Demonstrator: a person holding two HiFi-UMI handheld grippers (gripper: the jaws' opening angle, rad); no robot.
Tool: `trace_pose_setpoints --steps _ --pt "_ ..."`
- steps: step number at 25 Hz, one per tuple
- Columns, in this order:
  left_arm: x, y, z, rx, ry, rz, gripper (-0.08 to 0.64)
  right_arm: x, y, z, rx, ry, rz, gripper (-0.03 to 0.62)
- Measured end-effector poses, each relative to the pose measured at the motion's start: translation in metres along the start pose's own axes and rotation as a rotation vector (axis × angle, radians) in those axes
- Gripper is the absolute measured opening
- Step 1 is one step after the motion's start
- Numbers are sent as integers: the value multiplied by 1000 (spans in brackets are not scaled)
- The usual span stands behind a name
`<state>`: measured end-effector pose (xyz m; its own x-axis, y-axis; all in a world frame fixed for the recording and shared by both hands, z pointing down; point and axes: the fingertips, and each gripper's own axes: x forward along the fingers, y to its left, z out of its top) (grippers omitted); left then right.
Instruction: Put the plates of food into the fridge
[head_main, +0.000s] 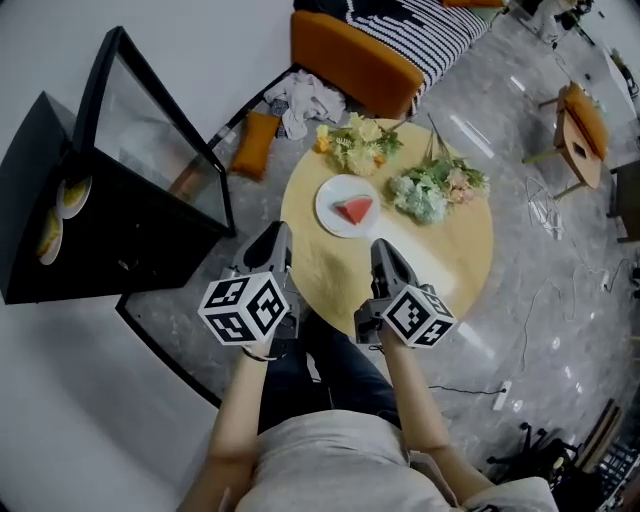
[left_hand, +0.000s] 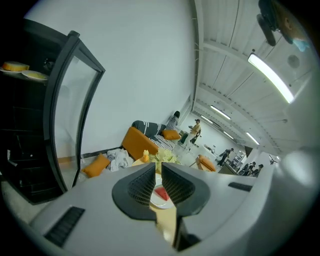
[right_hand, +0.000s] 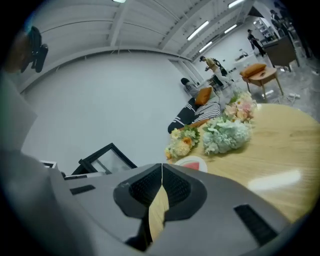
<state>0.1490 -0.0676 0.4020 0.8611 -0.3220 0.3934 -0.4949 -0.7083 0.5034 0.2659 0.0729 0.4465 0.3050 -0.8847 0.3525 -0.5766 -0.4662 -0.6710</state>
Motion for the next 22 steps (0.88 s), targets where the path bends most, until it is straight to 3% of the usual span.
trace_pose_setpoints --steps 9,17,19,22 --pt "37 16 -15 29 115 54 25 16 -41 -44 247 170 -8 15" --pt "82 29 -32 98 305 -14 65 25 -62 -51 272 207 -89 20" --pt "95 34 -37 106 362 -34 72 29 -66 -53 279 218 -111 72" --pt "113 39 -45 83 451 -70 84 36 -71 -55 322 219 -147 77"
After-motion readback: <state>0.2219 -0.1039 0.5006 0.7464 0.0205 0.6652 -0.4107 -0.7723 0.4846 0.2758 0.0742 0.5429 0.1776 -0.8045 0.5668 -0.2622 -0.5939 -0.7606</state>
